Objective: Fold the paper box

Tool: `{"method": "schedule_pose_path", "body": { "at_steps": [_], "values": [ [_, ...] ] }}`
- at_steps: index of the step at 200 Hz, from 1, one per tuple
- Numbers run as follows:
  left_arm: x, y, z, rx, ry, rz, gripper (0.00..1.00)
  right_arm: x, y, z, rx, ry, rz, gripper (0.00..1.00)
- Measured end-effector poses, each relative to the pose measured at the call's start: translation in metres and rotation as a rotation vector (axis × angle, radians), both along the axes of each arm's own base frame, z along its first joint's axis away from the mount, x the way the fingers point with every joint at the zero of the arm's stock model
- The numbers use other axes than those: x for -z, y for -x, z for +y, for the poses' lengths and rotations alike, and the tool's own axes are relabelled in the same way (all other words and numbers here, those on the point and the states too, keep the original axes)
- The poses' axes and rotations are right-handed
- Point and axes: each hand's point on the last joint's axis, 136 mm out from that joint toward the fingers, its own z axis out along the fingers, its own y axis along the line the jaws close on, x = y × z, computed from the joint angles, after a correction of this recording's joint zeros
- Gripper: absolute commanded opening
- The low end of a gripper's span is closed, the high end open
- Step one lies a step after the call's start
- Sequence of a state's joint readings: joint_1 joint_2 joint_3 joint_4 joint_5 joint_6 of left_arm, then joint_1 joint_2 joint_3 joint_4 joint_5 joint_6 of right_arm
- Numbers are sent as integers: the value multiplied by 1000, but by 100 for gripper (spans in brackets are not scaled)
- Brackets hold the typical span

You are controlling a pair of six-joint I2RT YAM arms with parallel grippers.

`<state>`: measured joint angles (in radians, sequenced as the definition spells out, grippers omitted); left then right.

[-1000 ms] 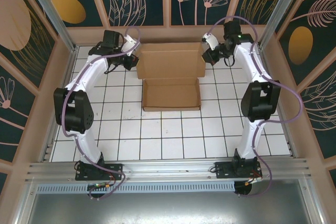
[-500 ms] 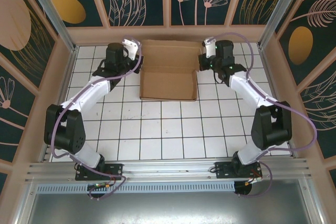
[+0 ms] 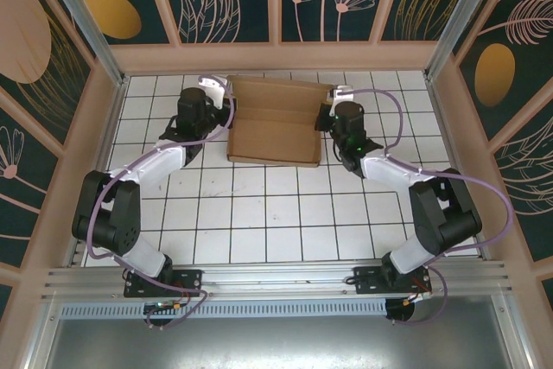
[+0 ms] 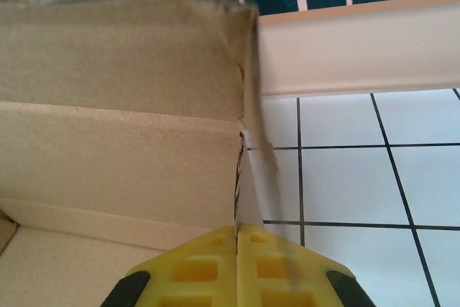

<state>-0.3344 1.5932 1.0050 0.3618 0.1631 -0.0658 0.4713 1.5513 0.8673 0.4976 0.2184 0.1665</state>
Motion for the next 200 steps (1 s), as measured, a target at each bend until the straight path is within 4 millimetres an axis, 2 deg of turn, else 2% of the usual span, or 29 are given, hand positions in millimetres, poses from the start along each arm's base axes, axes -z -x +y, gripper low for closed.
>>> {"method": "schedule_pose_path", "body": {
  "at_steps": [35, 57, 86, 120, 159, 200],
  "values": [
    [3, 1, 1, -15, 15, -39, 0, -14, 3, -1, 69, -52, -93, 0],
    [13, 7, 1, -13, 27, -41, 0, -21, 6, -2, 99, -71, -142, 0],
    [27, 13, 3, -16, 34, -26, 0, -23, 20, 5, 100, -77, -212, 0],
    [34, 12, 2, -17, 45, -20, 0, -17, 28, 2, 99, -74, -261, 0],
    [49, 14, 0, -11, 70, 4, 0, 1, 34, -2, 95, -69, -265, 0],
    [58, 23, -4, 11, 96, -2, 0, 17, 53, -5, 79, -90, -290, 0]
  ]
}}
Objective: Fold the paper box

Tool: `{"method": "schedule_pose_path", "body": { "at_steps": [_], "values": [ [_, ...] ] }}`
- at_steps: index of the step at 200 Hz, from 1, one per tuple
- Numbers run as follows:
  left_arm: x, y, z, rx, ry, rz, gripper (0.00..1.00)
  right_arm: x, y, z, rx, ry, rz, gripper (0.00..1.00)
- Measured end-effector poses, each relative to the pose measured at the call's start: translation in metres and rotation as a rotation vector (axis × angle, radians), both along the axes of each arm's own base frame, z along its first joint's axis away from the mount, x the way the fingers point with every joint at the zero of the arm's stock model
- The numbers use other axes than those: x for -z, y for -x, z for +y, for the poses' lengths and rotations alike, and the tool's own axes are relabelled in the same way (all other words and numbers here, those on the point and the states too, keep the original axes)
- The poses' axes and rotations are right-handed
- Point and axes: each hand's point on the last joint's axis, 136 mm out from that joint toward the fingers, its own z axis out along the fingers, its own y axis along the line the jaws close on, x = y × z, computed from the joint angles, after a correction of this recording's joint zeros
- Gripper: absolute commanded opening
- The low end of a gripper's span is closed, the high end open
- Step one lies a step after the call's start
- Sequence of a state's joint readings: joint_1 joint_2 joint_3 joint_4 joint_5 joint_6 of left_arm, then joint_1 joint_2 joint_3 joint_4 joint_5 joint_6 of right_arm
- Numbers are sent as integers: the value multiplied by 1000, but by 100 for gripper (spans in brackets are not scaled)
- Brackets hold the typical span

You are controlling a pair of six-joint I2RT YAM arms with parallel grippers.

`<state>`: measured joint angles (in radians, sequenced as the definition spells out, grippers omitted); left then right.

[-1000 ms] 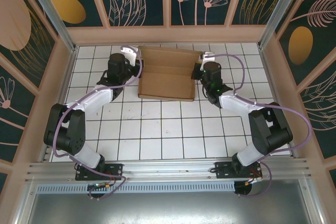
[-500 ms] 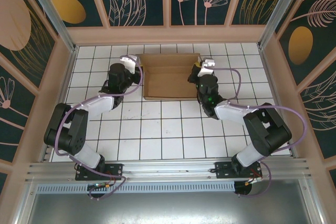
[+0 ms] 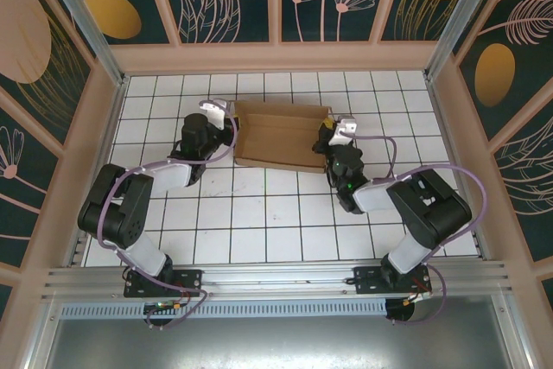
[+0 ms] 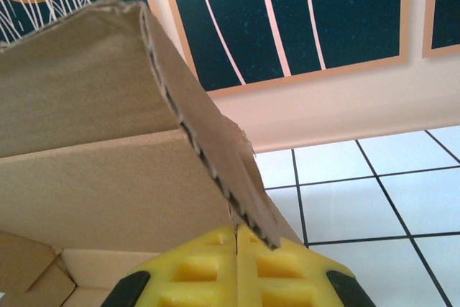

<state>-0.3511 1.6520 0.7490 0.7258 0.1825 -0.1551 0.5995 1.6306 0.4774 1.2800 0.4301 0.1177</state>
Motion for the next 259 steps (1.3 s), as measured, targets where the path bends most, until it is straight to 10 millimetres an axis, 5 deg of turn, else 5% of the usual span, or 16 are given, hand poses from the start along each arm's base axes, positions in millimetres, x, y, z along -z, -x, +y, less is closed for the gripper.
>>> {"method": "schedule_pose_path", "body": {
  "at_steps": [86, 113, 180, 217, 259],
  "values": [
    [16, 10, 3, -8, 27, -1, 0, 32, 25, 6, -6, -11, -23, 1],
    [22, 12, 3, -11, 27, 5, 0, 34, 30, 7, -9, -4, -23, 15],
    [28, 16, -5, 9, 23, 16, 0, 26, 43, 14, -67, 16, -42, 72],
    [28, 16, -6, 12, 22, 17, 0, 15, 61, 14, -139, 7, -51, 81],
    [38, 17, -8, 20, 16, 40, 0, 29, 78, 2, -154, 33, 2, 82]
  ]
}}
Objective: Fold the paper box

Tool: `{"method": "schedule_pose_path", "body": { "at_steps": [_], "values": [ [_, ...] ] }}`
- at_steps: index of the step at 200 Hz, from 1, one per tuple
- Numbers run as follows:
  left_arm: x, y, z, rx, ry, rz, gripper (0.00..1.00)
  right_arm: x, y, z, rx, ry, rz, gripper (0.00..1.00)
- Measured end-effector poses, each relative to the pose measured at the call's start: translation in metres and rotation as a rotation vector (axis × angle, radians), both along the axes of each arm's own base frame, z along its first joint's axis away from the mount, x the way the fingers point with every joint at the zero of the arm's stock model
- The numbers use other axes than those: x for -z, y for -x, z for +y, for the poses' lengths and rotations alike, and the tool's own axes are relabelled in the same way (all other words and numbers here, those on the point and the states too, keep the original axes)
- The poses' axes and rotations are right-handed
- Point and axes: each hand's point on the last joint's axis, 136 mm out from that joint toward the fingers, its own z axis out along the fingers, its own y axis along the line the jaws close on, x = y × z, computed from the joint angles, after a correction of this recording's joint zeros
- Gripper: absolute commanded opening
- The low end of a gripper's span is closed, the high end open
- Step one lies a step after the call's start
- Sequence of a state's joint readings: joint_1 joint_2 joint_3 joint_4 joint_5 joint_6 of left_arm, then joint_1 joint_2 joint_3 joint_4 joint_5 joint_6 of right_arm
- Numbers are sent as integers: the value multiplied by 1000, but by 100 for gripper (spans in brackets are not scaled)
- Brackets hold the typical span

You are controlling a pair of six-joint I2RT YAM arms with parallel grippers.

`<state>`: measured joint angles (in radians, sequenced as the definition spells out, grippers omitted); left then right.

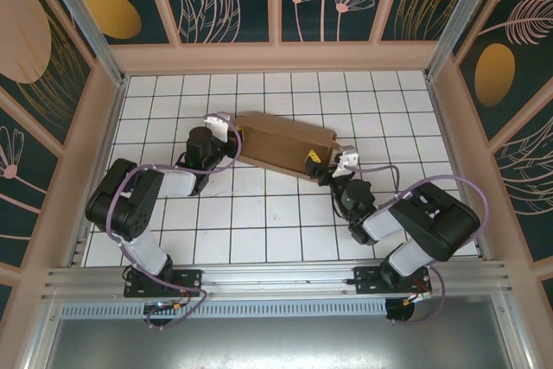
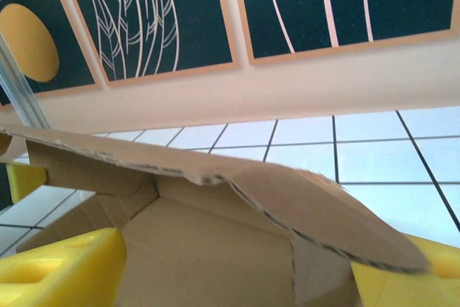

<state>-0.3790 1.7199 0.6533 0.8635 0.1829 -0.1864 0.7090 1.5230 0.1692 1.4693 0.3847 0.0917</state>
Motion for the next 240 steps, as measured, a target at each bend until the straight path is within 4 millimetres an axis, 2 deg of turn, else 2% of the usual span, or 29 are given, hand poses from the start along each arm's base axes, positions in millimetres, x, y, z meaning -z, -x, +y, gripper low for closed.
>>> {"method": "schedule_pose_path", "body": {
  "at_steps": [43, 79, 142, 170, 188, 214, 228, 240],
  "values": [
    [-1, -1, 0, 0, -1, 1, 0, 13, 17, -23, 37, 20, 46, 83],
    [-2, -3, -1, 0, -2, 3, 0, 7, 31, -39, 58, 11, 42, 83],
    [0, -2, -1, 0, -5, 11, 0, -40, 39, -80, 147, -76, -65, 81],
    [0, -2, -1, 3, -4, 11, 0, -52, 36, -90, 145, -79, -81, 80],
    [0, -2, -2, 7, -1, 13, 0, -66, 24, -83, 121, -67, -66, 79],
    [0, -1, -3, 11, 0, 15, 0, -93, -4, -53, 29, -63, -35, 78],
    [2, -1, -3, 10, -2, 19, 0, -98, -23, -35, -17, -55, 0, 78],
    [3, -1, -2, 10, -4, 25, 0, -95, -39, -21, -46, -48, 47, 78]
  ]
}}
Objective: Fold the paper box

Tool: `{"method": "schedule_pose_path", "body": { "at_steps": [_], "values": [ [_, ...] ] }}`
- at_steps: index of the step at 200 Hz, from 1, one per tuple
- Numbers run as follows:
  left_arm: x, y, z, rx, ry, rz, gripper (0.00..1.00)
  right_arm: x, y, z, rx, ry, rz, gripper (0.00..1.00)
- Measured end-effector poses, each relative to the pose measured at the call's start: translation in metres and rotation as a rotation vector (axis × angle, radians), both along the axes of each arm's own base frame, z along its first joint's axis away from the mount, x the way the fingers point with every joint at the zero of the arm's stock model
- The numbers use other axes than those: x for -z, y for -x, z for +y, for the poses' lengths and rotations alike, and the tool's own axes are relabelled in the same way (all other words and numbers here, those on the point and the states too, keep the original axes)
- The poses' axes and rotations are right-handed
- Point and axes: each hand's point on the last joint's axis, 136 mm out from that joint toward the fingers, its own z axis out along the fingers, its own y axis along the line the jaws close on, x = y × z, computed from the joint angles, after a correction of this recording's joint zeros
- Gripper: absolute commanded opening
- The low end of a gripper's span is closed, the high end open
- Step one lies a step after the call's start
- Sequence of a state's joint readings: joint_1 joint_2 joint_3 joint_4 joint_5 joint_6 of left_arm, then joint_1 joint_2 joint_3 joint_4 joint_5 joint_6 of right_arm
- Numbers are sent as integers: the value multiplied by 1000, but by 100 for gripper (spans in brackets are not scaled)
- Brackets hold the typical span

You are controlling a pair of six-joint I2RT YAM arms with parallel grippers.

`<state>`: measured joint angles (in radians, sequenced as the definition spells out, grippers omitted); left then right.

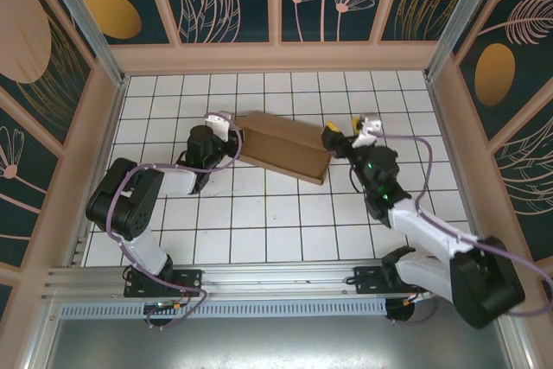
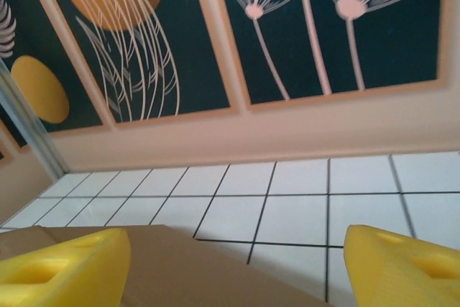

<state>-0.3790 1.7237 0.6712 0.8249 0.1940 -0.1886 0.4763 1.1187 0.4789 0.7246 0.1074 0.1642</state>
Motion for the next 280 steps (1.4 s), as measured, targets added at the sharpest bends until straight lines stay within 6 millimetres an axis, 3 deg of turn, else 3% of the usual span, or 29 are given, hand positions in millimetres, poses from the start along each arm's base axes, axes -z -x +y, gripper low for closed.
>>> {"method": "schedule_pose_path", "body": {
  "at_steps": [22, 45, 54, 65, 74, 87, 124, 154, 178, 196, 209, 228, 257, 266, 280],
  "values": [
    [4, 1, 1, -2, -5, 16, 18, 23, -21, 18, -39, 25, 95, 78],
    [12, 10, 5, -12, -6, 54, 38, 62, -29, 26, -71, 54, 204, 78],
    [14, 15, 8, -21, -5, 68, 53, 77, -30, 27, -80, 64, 246, 78],
    [14, 22, 11, -25, -7, 82, 57, 91, -32, 28, -86, 68, 284, 78],
    [13, 25, 13, -32, -1, 90, 65, 99, -33, 28, -93, 72, 307, 78],
    [7, 31, 16, -38, 13, 93, 67, 109, -34, 30, -100, 77, 331, 78],
    [-14, 62, 31, -62, 63, 59, 98, 134, -36, 34, -120, 106, 382, 81],
    [-37, 58, 39, -126, 93, 50, 99, 155, -33, 36, -153, 195, 402, 82],
    [-53, 29, 37, -175, 119, 91, 97, 165, -29, 36, -174, 273, 407, 82],
    [-53, 2, 36, -205, 126, 140, 84, 166, -29, 36, -188, 306, 405, 82],
    [-40, -15, 34, -218, 116, 195, 78, 167, -32, 38, -195, 324, 409, 82],
    [-4, -32, 31, -225, 72, 303, 68, 166, -37, 41, -200, 341, 413, 83],
    [55, -28, 27, -207, -1, 471, 62, 163, -34, 43, -227, 360, 411, 84],
    [62, -26, 25, -197, -4, 494, 58, 158, -31, 42, -235, 370, 403, 84],
    [57, -29, 24, -188, 1, 485, 56, 147, -27, 43, -256, 383, 380, 86]
  ]
}}
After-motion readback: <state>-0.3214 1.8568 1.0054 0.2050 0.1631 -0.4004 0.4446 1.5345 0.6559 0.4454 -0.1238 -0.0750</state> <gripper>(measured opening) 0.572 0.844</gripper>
